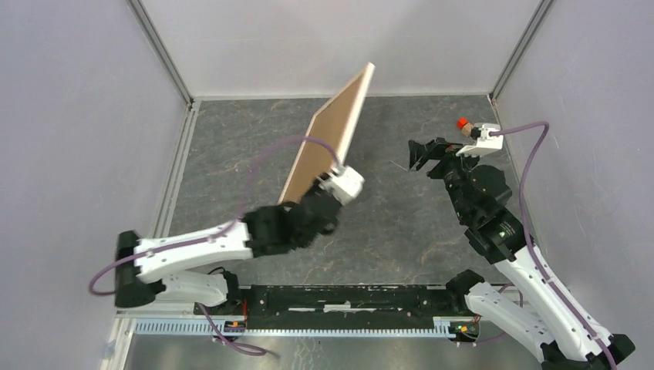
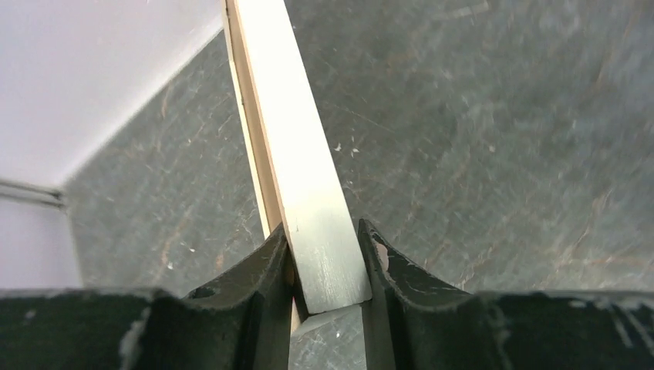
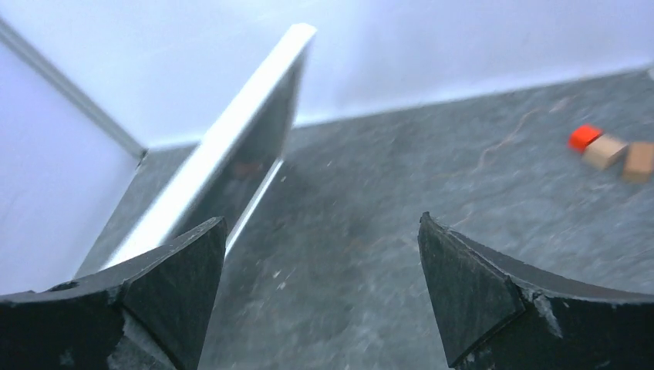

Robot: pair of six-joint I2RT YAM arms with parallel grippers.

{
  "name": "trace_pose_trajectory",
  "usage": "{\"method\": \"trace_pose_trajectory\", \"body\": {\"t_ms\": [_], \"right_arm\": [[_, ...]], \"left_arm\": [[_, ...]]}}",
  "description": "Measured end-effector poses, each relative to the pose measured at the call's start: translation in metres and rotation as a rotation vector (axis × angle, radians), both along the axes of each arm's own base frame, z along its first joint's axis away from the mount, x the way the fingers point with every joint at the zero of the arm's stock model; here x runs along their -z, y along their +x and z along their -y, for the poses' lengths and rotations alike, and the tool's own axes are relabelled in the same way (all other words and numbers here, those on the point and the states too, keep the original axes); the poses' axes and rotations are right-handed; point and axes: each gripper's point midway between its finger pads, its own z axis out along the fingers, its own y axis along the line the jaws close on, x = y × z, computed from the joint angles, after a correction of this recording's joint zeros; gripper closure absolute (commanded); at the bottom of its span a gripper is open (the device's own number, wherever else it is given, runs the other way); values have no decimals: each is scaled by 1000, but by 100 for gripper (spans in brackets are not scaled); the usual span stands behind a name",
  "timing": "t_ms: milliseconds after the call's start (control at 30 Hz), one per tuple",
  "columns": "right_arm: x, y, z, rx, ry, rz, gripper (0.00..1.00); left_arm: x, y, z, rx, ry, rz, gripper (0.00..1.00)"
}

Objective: Put the photo into the frame
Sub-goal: Turn over the photo frame at the corner of the board.

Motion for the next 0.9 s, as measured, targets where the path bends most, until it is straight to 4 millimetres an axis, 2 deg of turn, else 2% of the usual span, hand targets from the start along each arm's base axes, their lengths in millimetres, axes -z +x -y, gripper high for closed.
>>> {"method": "trace_pose_trajectory", "body": {"t_ms": [33,100,167,267,367,433,533,600,667,767,900], "right_arm": [[-9,2,6,30,-6,39,2],[-11,9,14,81,-29,68,2],[6,19,19,130,-77,53,2],[45,31,19,153,-145,1,4],[95,34,18,144,-212,-82,4],[118,33,16,129,-232,-115,5],[134,33,12,104,-225,-121,5],[138,35,7,86,-213,-115,5],[144,38,1,66,-202,-112,5],[156,41,-6,43,-207,-127,5],[171,45,-12,18,-220,-153,5]], "left_arm": [[-12,9,-14,-24,-75,-25,98],[-32,24,-40,-63,-200,-55,98],[-52,37,-69,-105,-349,-82,98],[-63,49,-102,-166,-504,-118,98],[-64,59,-124,-214,-601,-152,98],[-64,65,-139,-249,-657,-167,98],[-59,78,-177,-358,-727,-187,98],[-50,87,-215,-489,-792,-211,98],[-40,92,-244,-589,-868,-252,98],[-24,96,-273,-703,-966,-293,98],[-11,98,-299,-824,-1053,-270,98]]}}
